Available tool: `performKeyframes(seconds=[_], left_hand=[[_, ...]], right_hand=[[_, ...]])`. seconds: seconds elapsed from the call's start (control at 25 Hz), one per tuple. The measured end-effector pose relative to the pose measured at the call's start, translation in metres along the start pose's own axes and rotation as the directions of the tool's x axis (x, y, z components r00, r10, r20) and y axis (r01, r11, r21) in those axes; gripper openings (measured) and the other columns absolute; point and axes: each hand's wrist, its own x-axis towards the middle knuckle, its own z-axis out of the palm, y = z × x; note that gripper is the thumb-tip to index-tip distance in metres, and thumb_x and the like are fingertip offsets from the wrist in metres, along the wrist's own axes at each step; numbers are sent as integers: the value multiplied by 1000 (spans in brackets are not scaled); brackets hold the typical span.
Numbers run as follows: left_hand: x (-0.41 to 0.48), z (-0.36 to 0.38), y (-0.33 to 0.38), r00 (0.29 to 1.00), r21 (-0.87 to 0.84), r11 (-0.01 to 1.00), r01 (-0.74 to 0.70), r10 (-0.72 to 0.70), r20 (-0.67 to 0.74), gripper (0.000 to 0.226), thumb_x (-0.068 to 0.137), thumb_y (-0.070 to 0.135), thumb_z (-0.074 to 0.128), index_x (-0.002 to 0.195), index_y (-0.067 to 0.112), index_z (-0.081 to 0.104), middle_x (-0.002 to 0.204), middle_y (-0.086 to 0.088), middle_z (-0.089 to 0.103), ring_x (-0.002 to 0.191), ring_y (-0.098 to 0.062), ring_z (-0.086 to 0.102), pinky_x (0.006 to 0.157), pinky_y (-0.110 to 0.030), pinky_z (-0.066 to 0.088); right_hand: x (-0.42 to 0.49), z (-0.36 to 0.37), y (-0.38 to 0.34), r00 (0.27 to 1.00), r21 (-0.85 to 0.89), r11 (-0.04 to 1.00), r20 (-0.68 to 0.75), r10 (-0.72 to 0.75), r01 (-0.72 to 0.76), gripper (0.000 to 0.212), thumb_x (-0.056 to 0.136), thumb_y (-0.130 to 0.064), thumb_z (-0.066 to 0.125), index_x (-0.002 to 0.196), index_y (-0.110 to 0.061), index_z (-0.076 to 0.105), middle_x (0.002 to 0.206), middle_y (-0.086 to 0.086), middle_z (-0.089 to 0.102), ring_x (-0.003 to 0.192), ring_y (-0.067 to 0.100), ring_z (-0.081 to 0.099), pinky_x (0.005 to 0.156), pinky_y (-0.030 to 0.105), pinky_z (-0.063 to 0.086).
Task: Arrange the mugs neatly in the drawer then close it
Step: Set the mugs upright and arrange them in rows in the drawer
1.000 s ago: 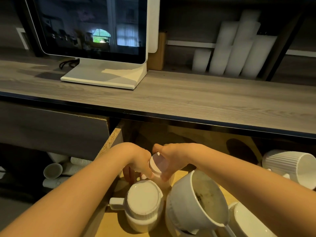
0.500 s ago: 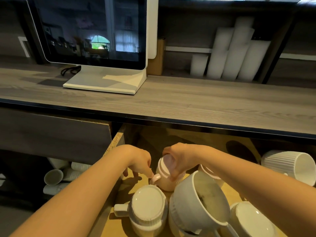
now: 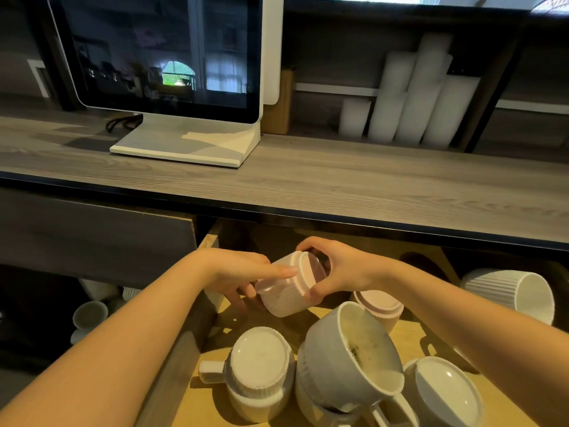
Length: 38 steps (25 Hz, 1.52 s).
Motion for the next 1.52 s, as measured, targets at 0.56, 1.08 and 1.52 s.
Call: performKeyframes(seconds=[0.56, 1.08, 1.52], left_hand=[[2, 4, 9, 883, 395, 907, -149, 301, -360, 75, 72, 33, 77, 133, 22, 36, 128, -1, 50, 111, -16, 51, 89, -27, 51], [1, 13, 12, 936, 509, 843, -171, 300, -182, 61, 80, 27, 71, 132, 22, 40, 126, 0, 53, 111, -18, 55, 92, -30, 53], [14, -4, -10, 921, 655, 755, -7, 260, -290, 4, 89, 15, 57, 90, 18, 59, 94, -2, 59, 76, -11, 53, 58, -14, 38]], right_hand=[[8, -3, -3, 965, 368, 902, 213, 153, -224, 59, 91, -36, 54, 144, -23, 28, 139, 2, 43, 124, 22, 48, 93, 29, 46], [31, 8, 11, 973, 6, 985, 161, 167, -170, 70, 77, -41, 71, 135, -21, 37, 116, -3, 53, 103, 15, 56, 85, 24, 52], [57, 40, 18, 992, 30, 998, 121, 45, -49, 75, 77, -28, 75, 136, -22, 29, 119, 3, 54, 107, 17, 54, 94, 29, 48]])
